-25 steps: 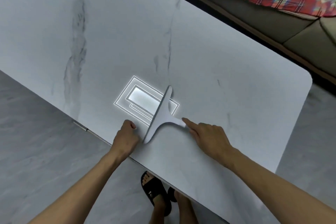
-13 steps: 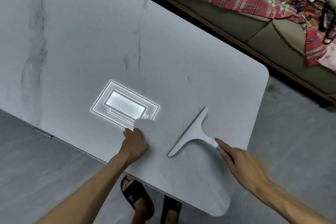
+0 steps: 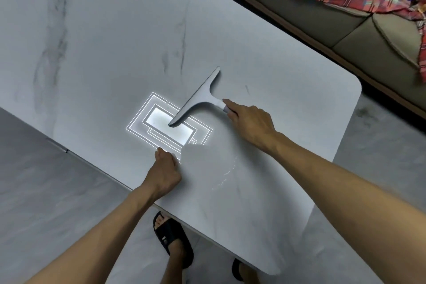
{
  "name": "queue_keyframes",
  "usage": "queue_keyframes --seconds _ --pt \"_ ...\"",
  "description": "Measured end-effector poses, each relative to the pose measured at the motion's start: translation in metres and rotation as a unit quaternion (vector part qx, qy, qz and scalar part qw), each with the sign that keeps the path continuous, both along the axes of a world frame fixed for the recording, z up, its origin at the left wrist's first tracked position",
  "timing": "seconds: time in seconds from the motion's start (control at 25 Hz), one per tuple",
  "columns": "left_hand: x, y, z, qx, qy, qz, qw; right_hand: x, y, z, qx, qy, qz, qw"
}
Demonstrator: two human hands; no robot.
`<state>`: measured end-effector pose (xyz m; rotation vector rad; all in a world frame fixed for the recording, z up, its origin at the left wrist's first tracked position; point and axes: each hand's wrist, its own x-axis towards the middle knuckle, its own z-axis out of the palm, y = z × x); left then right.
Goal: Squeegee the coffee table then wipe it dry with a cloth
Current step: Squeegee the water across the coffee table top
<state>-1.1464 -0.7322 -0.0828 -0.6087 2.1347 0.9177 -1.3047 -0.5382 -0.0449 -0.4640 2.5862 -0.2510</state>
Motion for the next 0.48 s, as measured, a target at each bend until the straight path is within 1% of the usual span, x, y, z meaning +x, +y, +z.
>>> queue_keyframes --seconds 0.08,0.24,0.32,0.48 --pt "0.004 0.011 0.007 -0.016 0.038 0.028 0.999 0.023 0.049 0.004 0.006 -0.006 -0.024 1.000" --pt "0.029 0.057 0.014 -0.030 0.015 0.042 0.999 0.077 0.144 0.019 0.024 -0.045 -0.021 0.998" --pt "0.044 0.080 0.014 -0.036 0.020 0.054 0.998 0.102 0.183 0.024 0.034 -0.071 -0.014 0.997" --pt "0.066 0.104 0.020 -0.041 0.020 0.138 0.989 0.121 0.225 0.042 0.046 -0.082 0.021 0.995"
